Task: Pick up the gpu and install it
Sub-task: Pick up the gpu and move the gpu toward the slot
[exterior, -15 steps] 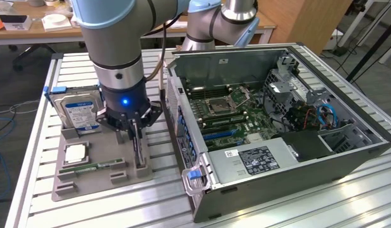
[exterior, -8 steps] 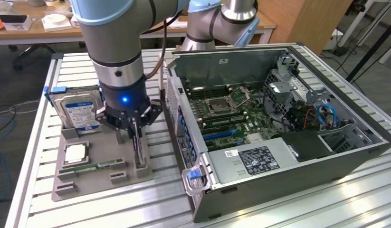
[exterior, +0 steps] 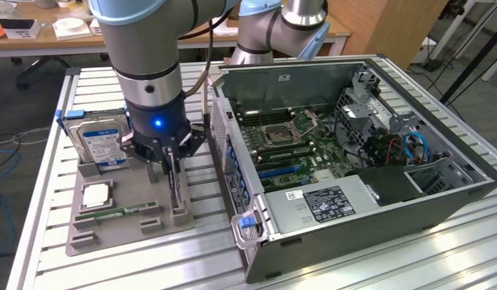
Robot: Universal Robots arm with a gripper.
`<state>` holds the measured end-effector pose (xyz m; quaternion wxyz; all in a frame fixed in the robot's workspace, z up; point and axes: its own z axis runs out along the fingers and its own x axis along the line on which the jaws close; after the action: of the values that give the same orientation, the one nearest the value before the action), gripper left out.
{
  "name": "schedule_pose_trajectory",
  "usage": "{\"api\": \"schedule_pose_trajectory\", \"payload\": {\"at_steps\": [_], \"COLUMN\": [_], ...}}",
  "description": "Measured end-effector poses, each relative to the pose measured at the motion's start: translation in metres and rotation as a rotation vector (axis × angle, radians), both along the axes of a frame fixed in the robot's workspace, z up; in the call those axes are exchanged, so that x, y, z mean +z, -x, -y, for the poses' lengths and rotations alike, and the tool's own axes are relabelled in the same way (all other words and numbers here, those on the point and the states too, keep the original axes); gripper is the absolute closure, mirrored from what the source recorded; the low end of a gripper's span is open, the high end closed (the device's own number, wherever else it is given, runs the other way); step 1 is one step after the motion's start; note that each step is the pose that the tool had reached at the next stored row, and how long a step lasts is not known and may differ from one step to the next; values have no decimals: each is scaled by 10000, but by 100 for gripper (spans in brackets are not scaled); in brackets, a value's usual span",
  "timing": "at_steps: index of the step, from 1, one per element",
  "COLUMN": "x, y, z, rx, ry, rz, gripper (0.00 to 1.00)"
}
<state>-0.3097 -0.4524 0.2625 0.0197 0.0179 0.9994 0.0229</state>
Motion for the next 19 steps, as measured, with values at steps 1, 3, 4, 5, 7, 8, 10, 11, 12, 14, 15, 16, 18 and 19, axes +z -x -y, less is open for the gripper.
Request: {"api": "schedule_pose_trajectory", "payload": {"at_steps": [1, 3, 4, 5, 7, 8, 10, 11, 12, 14, 15, 16, 18, 19], "x": [7, 19, 26, 32, 45, 52, 64, 71, 78, 92, 98, 104, 115, 116], "y": [0, 0, 0, 0, 0, 0, 0, 0, 0, 0, 0, 0, 0, 0], "z": [0, 0, 0, 0, 0, 0, 0, 0, 0, 0, 0, 0, 0, 0], "rx": [-1, 0, 0, 0, 0, 0, 0, 0, -1, 0, 0, 0, 0, 0], "ry": [0, -1, 0, 0, 0, 0, 0, -1, 0, 0, 0, 0, 0, -2], "rz": [-1, 0, 0, 0, 0, 0, 0, 0, 0, 0, 0, -1, 0, 2], "gripper": [74, 74, 74, 74, 74, 74, 74, 74, 74, 74, 74, 74, 74, 74]}}
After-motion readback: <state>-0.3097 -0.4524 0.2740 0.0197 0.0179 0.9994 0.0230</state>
